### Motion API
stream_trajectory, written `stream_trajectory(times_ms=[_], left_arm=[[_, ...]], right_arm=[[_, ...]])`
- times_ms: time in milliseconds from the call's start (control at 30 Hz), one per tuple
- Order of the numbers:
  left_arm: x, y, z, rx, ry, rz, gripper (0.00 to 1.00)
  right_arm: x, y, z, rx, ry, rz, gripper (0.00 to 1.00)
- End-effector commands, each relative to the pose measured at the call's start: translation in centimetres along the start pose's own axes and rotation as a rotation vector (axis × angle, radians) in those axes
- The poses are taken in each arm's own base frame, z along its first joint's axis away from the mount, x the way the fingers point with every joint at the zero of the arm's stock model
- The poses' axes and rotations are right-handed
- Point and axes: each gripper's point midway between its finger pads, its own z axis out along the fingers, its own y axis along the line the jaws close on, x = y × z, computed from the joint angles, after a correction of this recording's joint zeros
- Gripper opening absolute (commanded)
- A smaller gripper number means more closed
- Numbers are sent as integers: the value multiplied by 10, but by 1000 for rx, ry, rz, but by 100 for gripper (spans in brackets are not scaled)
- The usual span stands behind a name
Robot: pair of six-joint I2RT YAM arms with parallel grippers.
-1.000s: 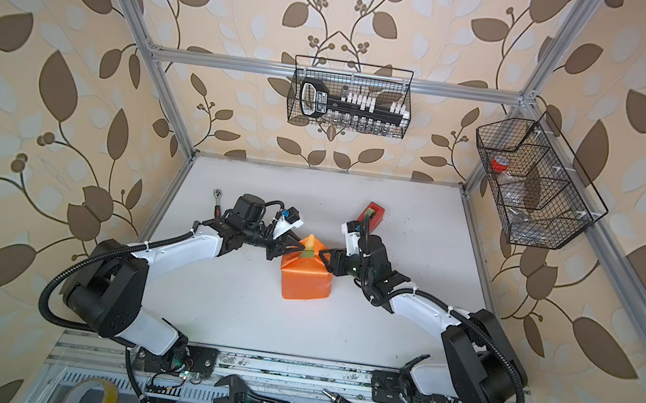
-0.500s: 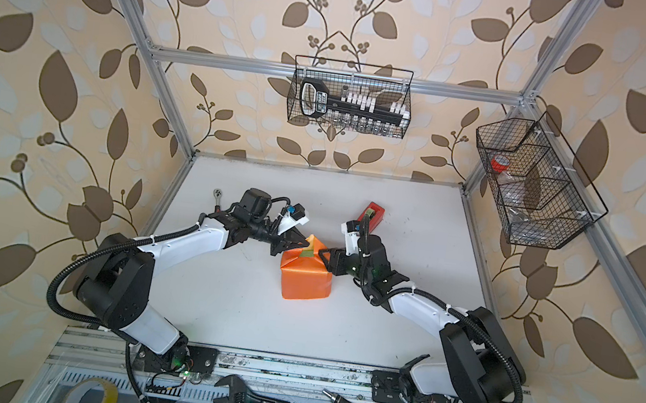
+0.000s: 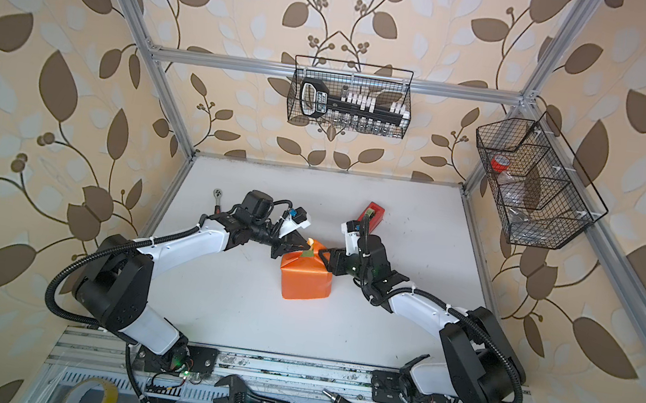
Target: Wrap the gift box in paper
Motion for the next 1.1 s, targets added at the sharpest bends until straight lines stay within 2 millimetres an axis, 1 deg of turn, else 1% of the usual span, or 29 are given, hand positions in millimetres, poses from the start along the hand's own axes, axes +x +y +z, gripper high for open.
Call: stream_trajectory(times_ms=[0,133,233,333,467,600,733,933,1067], left_arm=[[-18,-15,-8,21,-42,58,9],[-19,-17,-8,24,-47,56,12],[-22,-17,-8,20,-57,57,12],[-23,-15,-7,11,-52,56,11],[-25,-14,-7,2,-54,53,6],[-30,-15,-9,-6,-68,62,6],[-30,-14,-10,-18,-68,60,12],[-30,-13,-11,-26,-73,59,14],[-30,-12,-10,-27,-71,60,8]], right_arm=[[35,-18,-1,71,117,18,58],[35,-17,-2,71,117,17,58],[35,-18,-1,72,118,17,58],[35,-17,-1,70,118,15,58],[35,-16,-1,68,119,15,58],[35,-17,0,71,119,14,58],[36,-16,0,70,120,15,58],[37,-17,1,71,123,15,58],[35,-16,1,69,119,13,58]])
